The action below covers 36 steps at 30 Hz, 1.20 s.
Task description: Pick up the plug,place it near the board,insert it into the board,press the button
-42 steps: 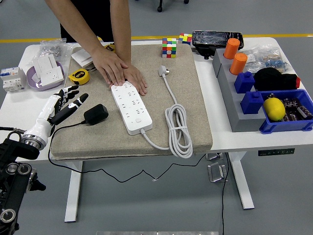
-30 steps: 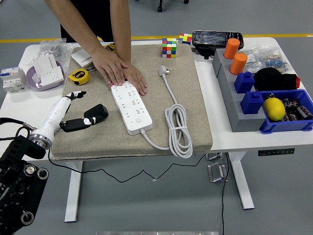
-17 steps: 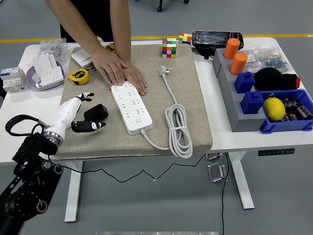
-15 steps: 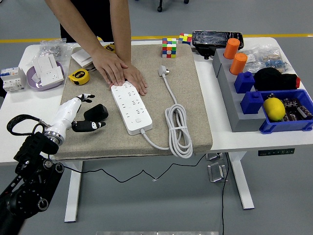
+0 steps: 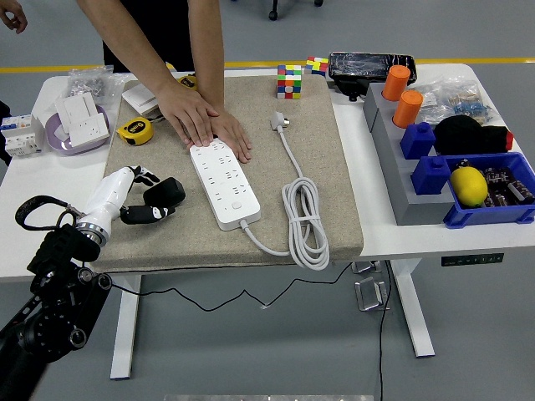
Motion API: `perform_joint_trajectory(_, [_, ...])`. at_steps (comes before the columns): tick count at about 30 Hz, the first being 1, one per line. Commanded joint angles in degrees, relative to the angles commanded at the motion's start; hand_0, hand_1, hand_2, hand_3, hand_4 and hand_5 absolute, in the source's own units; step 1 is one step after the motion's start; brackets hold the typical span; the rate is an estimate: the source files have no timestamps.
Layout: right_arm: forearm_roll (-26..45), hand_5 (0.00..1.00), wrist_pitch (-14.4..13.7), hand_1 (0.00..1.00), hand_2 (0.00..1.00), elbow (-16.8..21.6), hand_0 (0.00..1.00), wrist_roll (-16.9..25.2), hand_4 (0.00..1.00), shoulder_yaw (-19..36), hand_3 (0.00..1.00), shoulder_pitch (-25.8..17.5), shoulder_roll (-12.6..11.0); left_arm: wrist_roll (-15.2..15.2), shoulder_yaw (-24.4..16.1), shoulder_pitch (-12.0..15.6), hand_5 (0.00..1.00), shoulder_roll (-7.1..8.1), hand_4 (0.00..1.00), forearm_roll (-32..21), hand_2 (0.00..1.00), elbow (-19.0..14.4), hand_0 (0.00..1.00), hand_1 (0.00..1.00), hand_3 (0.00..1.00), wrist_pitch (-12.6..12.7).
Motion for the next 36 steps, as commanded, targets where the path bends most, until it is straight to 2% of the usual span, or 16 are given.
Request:
perform_joint_trajectory(1, [0.0, 0.998, 0.0, 0.844, 0.826, 0.0, 0.859, 0.0, 0.998, 0.0, 0.843, 0.0, 0.0, 0.0, 0.0, 0.0, 0.248, 0.00, 0.998, 0.0, 0.558, 0.1, 0.745, 0.707, 0.533, 0.1])
perform_joint_trajectory(2, [0.0, 0.998, -0.1, 0.843, 0.825, 0.0, 0.858, 0.0, 0.998, 0.0, 0.841, 0.0, 0.0, 0.0, 0.1, 0.0, 0.216, 0.00, 0.945, 0.0, 0.504, 0.2, 0.730, 0.677, 0.487, 0.1])
perform_joint_trajectory(7, [0.0, 0.998, -0.1, 0.843, 0.825, 0.1, 0.858, 0.0, 0.998, 0.0, 0.841, 0.1, 0.0, -0.1, 0.0, -0.1, 0.216, 0.00, 0.945, 0.0, 0.504, 0.5, 0.730, 0.677, 0.487, 0.2])
perform_joint_trajectory(8, [0.0, 0.998, -0.1, 0.843, 0.824, 0.1, 0.856, 0.0, 0.998, 0.0, 0.840, 0.1, -0.1, -0.2, 0.0, -0.1, 0.197, 0.00, 0.868, 0.0, 0.498, 0.7, 0.723, 0.675, 0.487, 0.2])
perform_joint_trajectory(19, [0.1, 0.998, -0.1, 0.843, 0.824, 0.1, 0.856, 0.0, 0.998, 0.0, 0.840, 0.1, -0.1, -0.9, -0.5, -2.2, 0.202, 0.00, 0.858, 0.0, 0.510, 3.9, 0.720, 0.675, 0.500, 1.1])
perform_joint_trajectory(25, [0.0, 0.998, -0.1, 0.842, 0.824, 0.1, 0.857, 0.0, 0.998, 0.1, 0.840, 0.2, -0.2, -0.9, -0.8, -3.0, 0.207, 0.00, 0.870, 0.0, 0.508, 4.5, 0.715, 0.669, 0.503, 1.7])
perform_joint_trajectory(26, [0.0, 0.998, -0.1, 0.842, 0.824, 0.1, 0.857, 0.0, 0.998, 0.1, 0.839, 0.2, -0.1, -1.0, -0.8, -3.0, 0.171, 0.00, 0.730, 0.0, 0.417, 4.5, 0.609, 0.473, 0.455, 2.1])
perform_joint_trajectory(30, [0.0, 0.998, -0.1, 0.842, 0.824, 0.1, 0.857, 0.0, 0.998, 0.2, 0.839, 0.2, -0.1, -0.9, -0.6, -2.9, 0.171, 0.00, 0.730, 0.0, 0.417, 3.6, 0.609, 0.473, 0.455, 2.5])
perform_joint_trajectory(31, [0.0, 0.998, -0.1, 0.842, 0.824, 0.1, 0.856, 0.0, 0.998, 0.2, 0.839, 0.2, -0.1, -0.9, -0.5, -2.9, 0.137, 0.00, 0.618, 0.0, 0.330, 3.5, 0.543, 0.364, 0.385, 2.5])
perform_joint_trajectory(36, [-0.1, 0.998, -0.2, 0.842, 0.824, 0.1, 0.856, 0.1, 0.998, 0.3, 0.839, 0.3, -0.1, -0.6, 0.1, -2.7, 0.137, 0.00, 0.618, 0.0, 0.330, 1.6, 0.543, 0.364, 0.385, 1.6])
